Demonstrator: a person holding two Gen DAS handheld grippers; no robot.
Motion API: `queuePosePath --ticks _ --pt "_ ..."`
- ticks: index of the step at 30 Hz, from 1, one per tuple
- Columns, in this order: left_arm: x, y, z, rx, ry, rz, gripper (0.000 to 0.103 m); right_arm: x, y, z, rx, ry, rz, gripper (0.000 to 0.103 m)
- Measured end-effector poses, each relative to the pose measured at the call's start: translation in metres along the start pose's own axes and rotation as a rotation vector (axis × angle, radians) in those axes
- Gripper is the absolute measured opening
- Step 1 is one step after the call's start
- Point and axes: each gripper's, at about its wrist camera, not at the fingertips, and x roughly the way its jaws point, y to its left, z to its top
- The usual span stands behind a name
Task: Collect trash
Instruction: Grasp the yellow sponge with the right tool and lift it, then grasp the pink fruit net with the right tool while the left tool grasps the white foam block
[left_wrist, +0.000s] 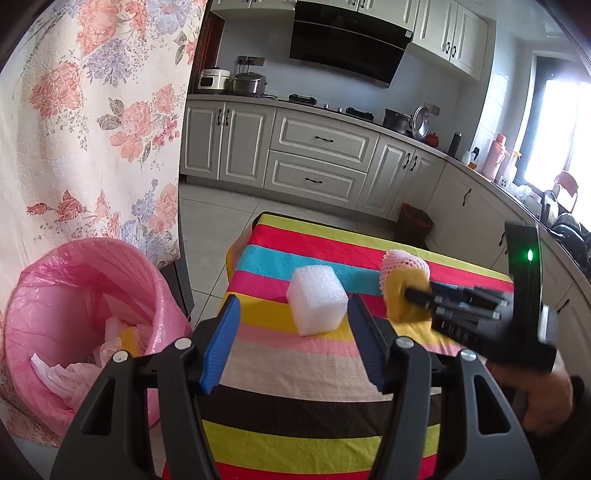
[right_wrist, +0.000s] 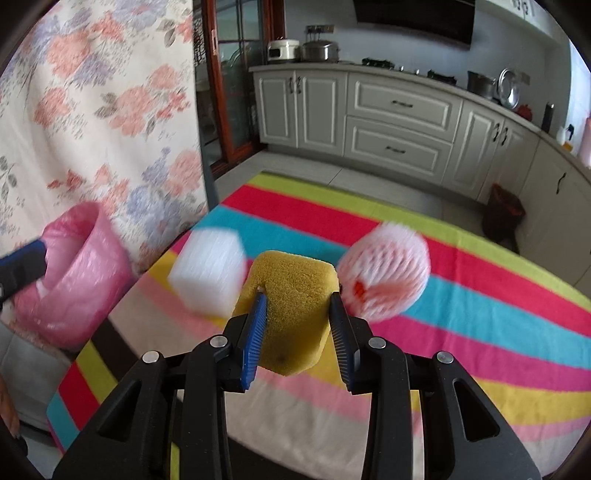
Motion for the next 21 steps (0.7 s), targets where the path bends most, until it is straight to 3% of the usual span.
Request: queuePosePath --ticks 6,13,15,21 --pt "0.008 -0.002 0.004 0.004 0.006 0.006 0.058 0.011 -0.025 0.036 0.002 -0.028 -0.056 0.034" --pt "0.021 -0.006 0.010 0.014 0.015 0.000 0.058 0.050 -0.049 0.048 0.011 0.047 -0.087 0.036" --pt "0.025 -0.008 0.011 0.016 0.020 -0.002 0.058 0.057 -0.054 0.046 0.017 0.061 -0.102 0.040" --pt "0.039 -0.012 0.011 0.015 0.041 -0.014 0.058 0.071 -0.062 0.036 0.043 0.086 -0.114 0.068"
